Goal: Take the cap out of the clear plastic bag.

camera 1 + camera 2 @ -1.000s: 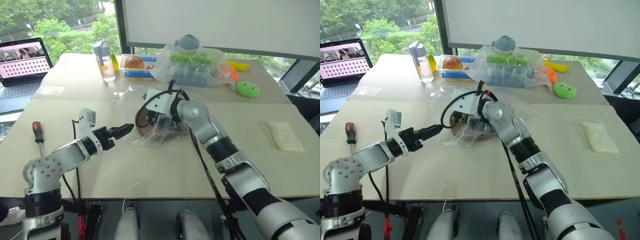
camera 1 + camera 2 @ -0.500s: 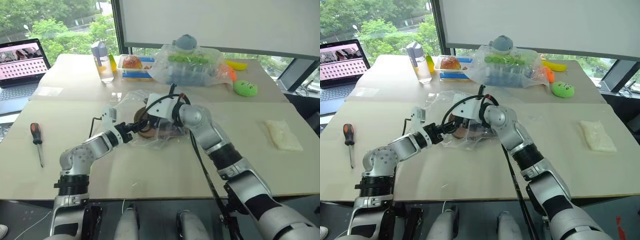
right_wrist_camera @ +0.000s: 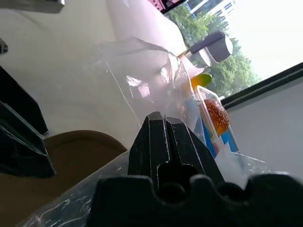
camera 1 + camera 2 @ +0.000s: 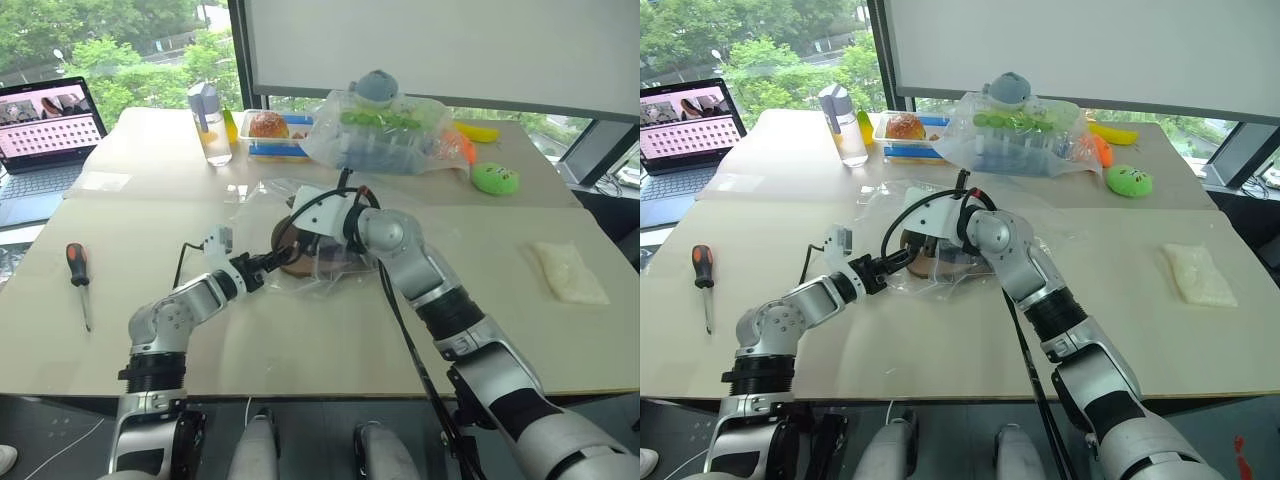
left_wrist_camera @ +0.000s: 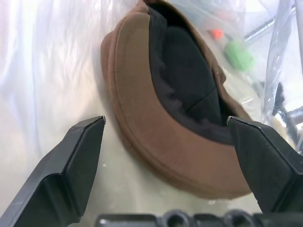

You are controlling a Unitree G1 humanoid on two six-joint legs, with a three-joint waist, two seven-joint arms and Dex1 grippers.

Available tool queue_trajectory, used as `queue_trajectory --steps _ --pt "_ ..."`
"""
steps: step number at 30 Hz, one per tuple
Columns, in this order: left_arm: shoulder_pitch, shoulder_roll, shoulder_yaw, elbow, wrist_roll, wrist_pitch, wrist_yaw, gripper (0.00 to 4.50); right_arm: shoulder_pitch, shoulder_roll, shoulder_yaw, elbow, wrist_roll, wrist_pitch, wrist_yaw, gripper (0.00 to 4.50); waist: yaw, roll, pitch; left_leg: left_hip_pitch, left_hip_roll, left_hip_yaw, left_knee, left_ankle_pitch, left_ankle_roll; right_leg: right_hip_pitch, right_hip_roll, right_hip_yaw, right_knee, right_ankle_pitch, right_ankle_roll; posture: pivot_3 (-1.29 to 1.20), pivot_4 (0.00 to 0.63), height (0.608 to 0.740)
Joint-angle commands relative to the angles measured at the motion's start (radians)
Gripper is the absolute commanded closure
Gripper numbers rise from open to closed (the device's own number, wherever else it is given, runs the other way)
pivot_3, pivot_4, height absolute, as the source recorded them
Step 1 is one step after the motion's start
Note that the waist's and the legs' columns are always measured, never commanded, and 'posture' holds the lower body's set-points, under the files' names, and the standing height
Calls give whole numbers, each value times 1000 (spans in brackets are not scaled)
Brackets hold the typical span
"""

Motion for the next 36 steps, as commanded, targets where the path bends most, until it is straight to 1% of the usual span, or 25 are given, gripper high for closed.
queue_trajectory --steps 1,7,9,10,12,14,16,17,18,20,21,29,31,36 --pt "-86 -27 -44 189 77 -53 -76 45 -11 8 -12 -55 17 -1 3 4500 4 0 0 0 0 0 1 0 0 1 0 0 0 -1 0 0 150 740" --pt "-195 -53 -51 330 140 -104 -153 45 -1 6 -17 -72 15 7 6 4500 7 0 0 0 0 -1 4 0 0 4 0 -1 -1 -1 1 0 150 740" --pt "-213 -61 -51 358 155 -113 -175 572 1 6 -17 -76 15 10 6 4500 8 0 0 0 0 -1 3 0 0 4 0 -1 -1 -1 1 0 150 740" --pt "-219 -64 -50 368 159 -113 -188 718 2 6 -17 -78 15 12 6 4500 7 0 0 0 0 -1 3 0 0 4 0 -1 -1 -1 1 0 150 740" --pt "-225 -68 -46 380 169 -114 -198 1505 4 7 -17 -82 16 14 5 4500 7 0 0 0 0 -1 3 0 0 4 0 -1 -1 -1 1 0 150 740" --pt "-227 -71 -42 385 176 -110 -208 2170 4 8 -17 -83 17 15 4 4500 6 0 0 0 0 -1 3 0 0 4 0 -1 -1 -1 1 0 150 740" --pt "-229 -74 -36 389 179 -108 -217 2974 3 10 -17 -81 17 15 3 4500 5 0 0 0 0 -1 3 0 0 4 0 -1 -1 -1 1 0 150 740" --pt "-227 -75 -33 386 179 -107 -219 3277 3 11 -16 -81 18 15 3 4500 5 0 0 0 0 -1 3 0 0 4 0 -1 -1 -1 1 0 150 740" --pt "-225 -77 -29 382 178 -105 -222 3739 2 13 -15 -79 18 15 3 4500 5 0 0 0 0 -1 3 0 0 4 0 -1 -1 -1 1 0 150 740" --pt "-220 -79 -20 375 177 -100 -226 4380 1 15 -15 -77 20 14 2 4500 4 0 0 0 0 -1 3 0 0 4 0 -1 -1 -1 1 0 150 740" --pt "-218 -80 -15 371 175 -97 -225 4468 0 16 -15 -75 20 13 2 4500 0 0 0 0 0 -1 3 0 0 4 0 -1 -1 -1 1 0 150 740" --pt "-194 -84 17 305 160 -62 -214 4468 -1 21 -14 -67 23 7 6 4500 -4 0 0 0 0 -1 3 0 0 4 0 -1 -1 -1 1 0 150 740" --pt "-187 -84 30 267 149 -47 -201 4468 -2 22 -13 -64 24 5 7 4500 -5 0 0 0 0 -1 3 0 0 3 0 -1 -1 -1 1 0 150 740" --pt "-141 -67 58 103 119 21 -139 4468 -3 22 -14 -60 25 2 10 4500 -6 0 0 0 0 -1 3 0 0 3 0 -1 -1 -1 1 0 150 740"
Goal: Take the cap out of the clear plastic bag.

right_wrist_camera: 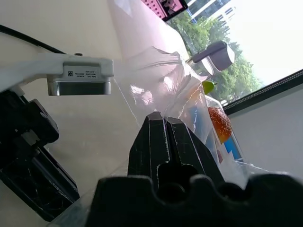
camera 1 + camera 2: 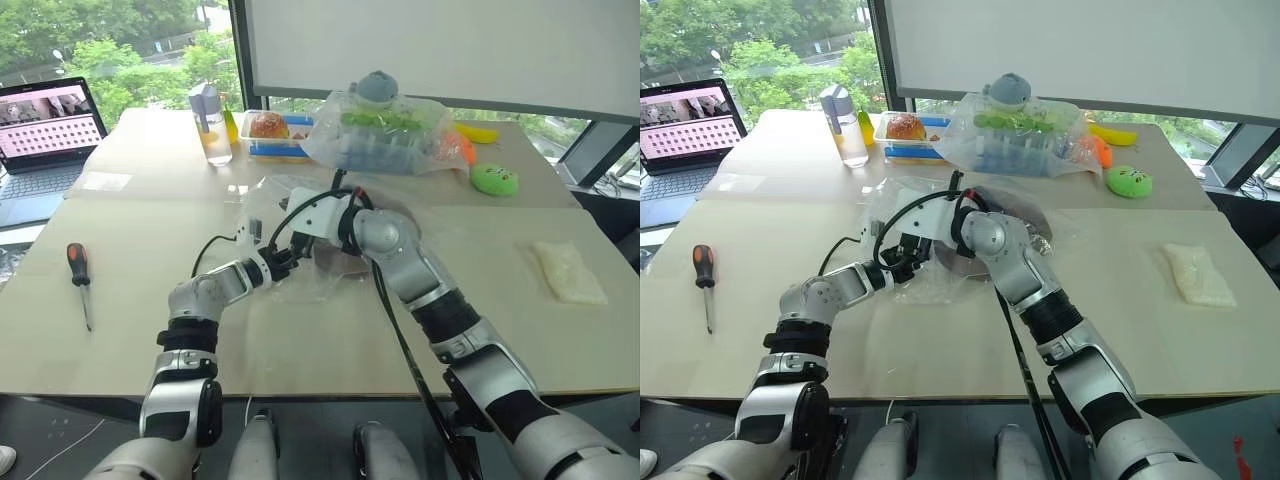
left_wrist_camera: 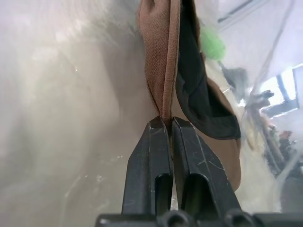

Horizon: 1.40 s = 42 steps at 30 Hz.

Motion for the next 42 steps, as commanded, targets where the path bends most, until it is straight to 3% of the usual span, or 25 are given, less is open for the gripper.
queue_trajectory --steps 1,14,26,30,33,37,42 --pt "25 16 40 -153 -41 50 55 4468 -10 5 -13 -25 23 -15 -1 4500 0 0 0 0 0 0 0 0 0 0 0 0 0 0 0 0 150 740" --pt "213 157 278 -682 -289 387 289 4468 -62 -6 -29 128 24 -109 -26 4500 -4 0 0 0 0 0 0 0 0 -1 0 0 0 0 -1 0 150 740" --pt "356 457 532 -830 -505 528 315 4468 -101 19 -20 261 36 -208 -29 4500 -10 0 0 0 1 0 -1 0 0 -2 0 0 0 -1 -2 0 150 740" --pt "413 510 568 -845 -571 524 310 4468 -113 25 -18 291 38 -233 -28 4500 -8 0 0 0 1 0 -3 0 0 -4 0 0 0 -1 -3 0 150 740" --pt "476 570 604 -876 -622 512 250 4468 -118 29 -15 311 39 -249 -27 4500 -8 0 0 0 1 0 -3 0 0 -5 0 0 0 -1 -3 0 150 740" --pt "604 679 705 -924 -638 440 50 4468 -127 31 -15 345 40 -273 -24 4500 -11 0 0 -1 1 1 -7 0 0 -10 0 1 0 1 -8 0 150 740" --pt "691 744 841 -943 -706 368 -131 4468 -143 28 -17 400 39 -307 -27 4500 -17 0 0 -1 1 2 -13 0 0 -12 0 1 0 0 -10 0 150 740"
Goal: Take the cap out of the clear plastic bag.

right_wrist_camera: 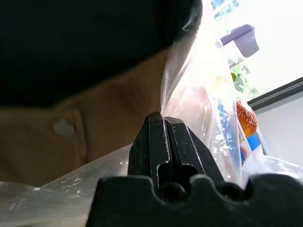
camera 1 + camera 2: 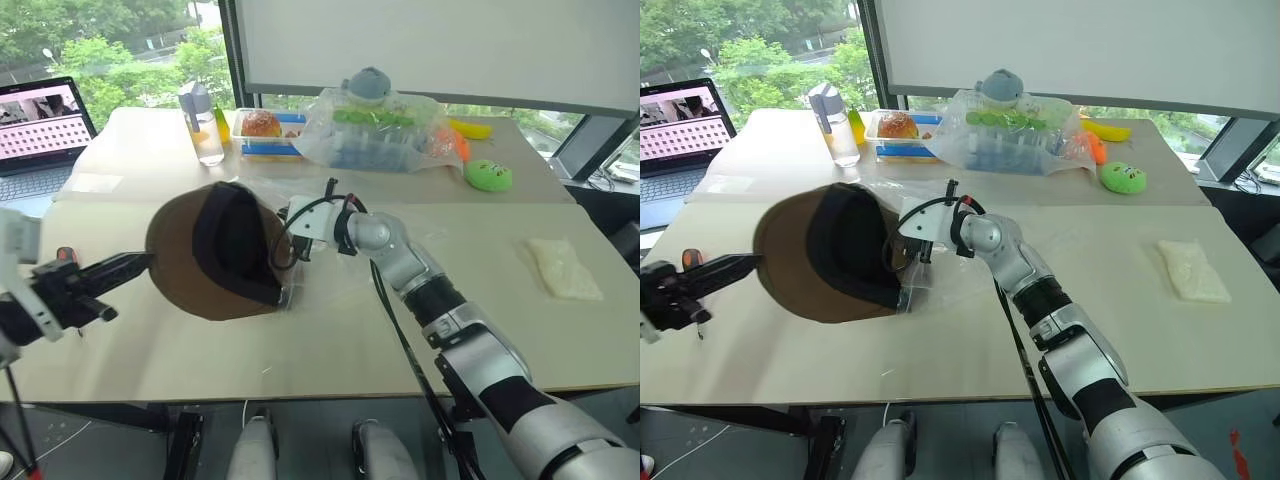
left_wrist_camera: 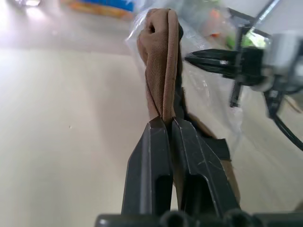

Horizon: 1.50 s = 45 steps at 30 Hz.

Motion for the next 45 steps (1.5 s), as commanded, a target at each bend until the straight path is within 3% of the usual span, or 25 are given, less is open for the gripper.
queue_trajectory --steps 1,3,7,11,16,20,24,31,38,39,40,45 --pt "28 42 142 -43 -124 -70 -152 4468 -45 -6 -15 25 8 -47 -12 4500 -4 0 0 0 0 0 0 0 0 0 0 0 0 0 0 0 150 740" --pt "38 63 212 -40 -237 -81 -194 4468 -56 -7 -14 54 5 -60 -15 4500 -7 0 0 0 0 0 0 0 0 0 0 0 -1 0 1 0 150 740" --pt "-8 88 261 32 -424 -189 -94 4468 -73 -10 -17 93 5 -81 -18 4500 -9 0 0 0 0 0 0 0 0 0 0 0 -1 -2 3 0 150 740" --pt "-58 95 238 76 -490 -310 16 4468 -79 -11 -17 107 6 -91 -18 4500 -10 0 0 0 0 0 1 0 0 1 0 0 -1 -2 3 0 150 740" --pt "-204 47 70 115 -360 -491 196 4468 -73 -21 -19 97 7 -86 -17 4500 -3 0 0 0 0 0 1 0 0 2 0 0 0 -2 3 0 150 740" --pt "-396 -109 -154 155 -196 -649 424 4468 -61 -32 -22 78 8 -71 -17 4500 15 0 0 2 0 0 3 0 0 5 0 0 0 -1 3 0 150 740" --pt "-491 -286 -316 197 -21 -750 526 4468 -46 -45 -25 42 8 -50 -14 4500 24 -1 0 1 0 0 7 1 0 8 1 0 0 2 3 0 150 740" --pt "-493 -436 -416 363 204 -837 590 4468 -10 -82 -33 -30 8 0 -6 4500 18 -2 0 1 -1 0 8 1 0 9 1 0 -1 7 9 0 150 740" --pt "-372 -560 -359 595 250 -790 777 4468 15 -104 -36 -90 13 51 9 4500 14 -2 0 2 0 0 8 1 0 10 2 1 -1 6 10 0 150 740" --pt "-363 -572 -351 602 246 -795 774 3793 17 -106 -36 -96 13 55 11 4500 15 -2 0 2 0 0 9 1 0 10 2 1 -1 7 10 0 150 740" --pt "-357 -583 -345 602 239 -797 764 3684 18 -108 -36 -101 14 60 12 4500 16 -2 0 1 0 0 9 1 0 10 2 1 -1 7 10 0 150 740" --pt "-350 -624 -362 476 99 -701 691 1957 23 -116 -36 -117 22 75 25 4500 26 -2 0 1 0 0 10 1 0 11 2 0 -1 6 10 0 150 740"
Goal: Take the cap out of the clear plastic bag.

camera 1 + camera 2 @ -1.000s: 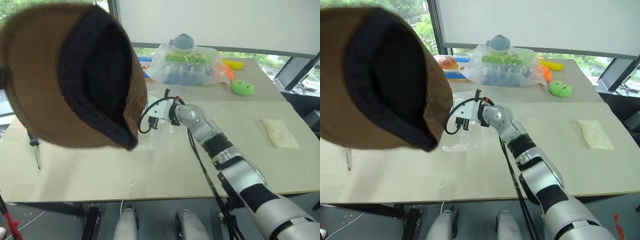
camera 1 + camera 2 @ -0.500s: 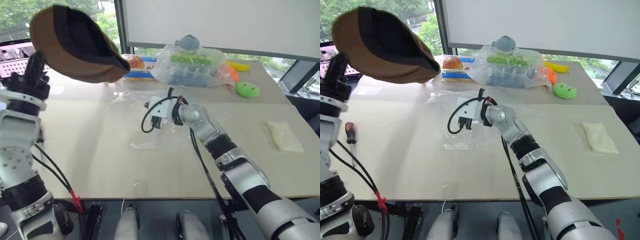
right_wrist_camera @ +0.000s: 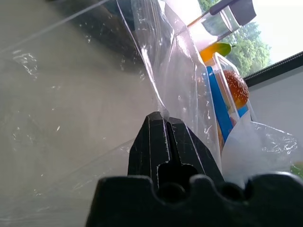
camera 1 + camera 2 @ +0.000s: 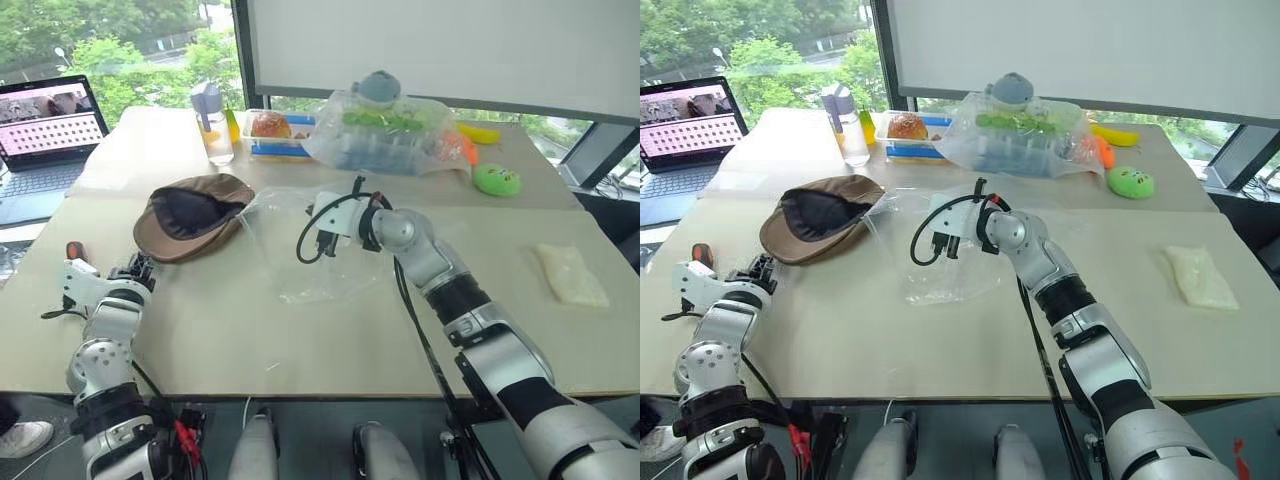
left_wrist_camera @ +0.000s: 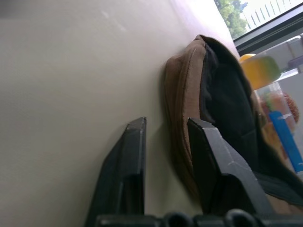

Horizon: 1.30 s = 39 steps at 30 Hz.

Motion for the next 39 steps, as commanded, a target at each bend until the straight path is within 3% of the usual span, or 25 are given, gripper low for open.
queue_trajectory --steps 1,5,12,15,18,26,30,34,39 --pt "-3 12 -62 -166 -143 136 -101 1533 -4 -7 -29 -47 25 11 15 4500 3 0 0 0 0 0 1 0 0 1 0 0 0 0 0 0 150 740" --pt "53 118 -127 -379 -304 302 -241 128 -16 11 -43 -31 62 21 41 4500 0 0 0 -1 0 0 3 0 0 2 0 0 0 -3 -5 0 150 740" --pt "55 244 -107 -494 -394 293 -325 48 -37 51 -73 13 124 25 58 4500 -14 0 0 2 0 0 2 0 0 2 0 0 1 -4 -5 0 150 740" --pt "17 274 -118 -509 -410 278 -322 0 -32 90 -107 18 191 61 95 3795 -11 0 0 2 0 0 2 0 0 2 0 0 1 -4 -5 0 150 740" --pt "-26 283 -123 -498 -447 267 -308 0 8 136 -162 -56 323 186 175 2718 -8 0 0 1 0 0 2 0 0 2 0 0 0 -4 -5 0 150 740" --pt "-69 343 -157 -429 -401 275 -329 0 44 13 -270 -333 622 653 419 37 7 0 0 1 0 -1 3 0 0 2 0 0 1 -4 -5 0 150 740" --pt "-82 343 -176 -388 -280 233 -309 0 8 -91 -401 -493 883 896 527 37 11 0 0 0 0 0 2 0 0 0 0 0 1 -5 -6 0 150 740" --pt "-116 334 -165 -344 -208 194 -278 0 -57 -139 -549 -535 1084 1055 499 37 11 1 0 -1 1 0 1 0 0 -3 0 0 1 -5 -6 0 150 740" --pt "-110 305 -164 -343 -115 140 -258 0 -42 -183 -631 -414 977 916 310 37 18 0 0 -1 1 0 1 -1 0 -2 -1 0 -1 -5 -6 0 150 740"
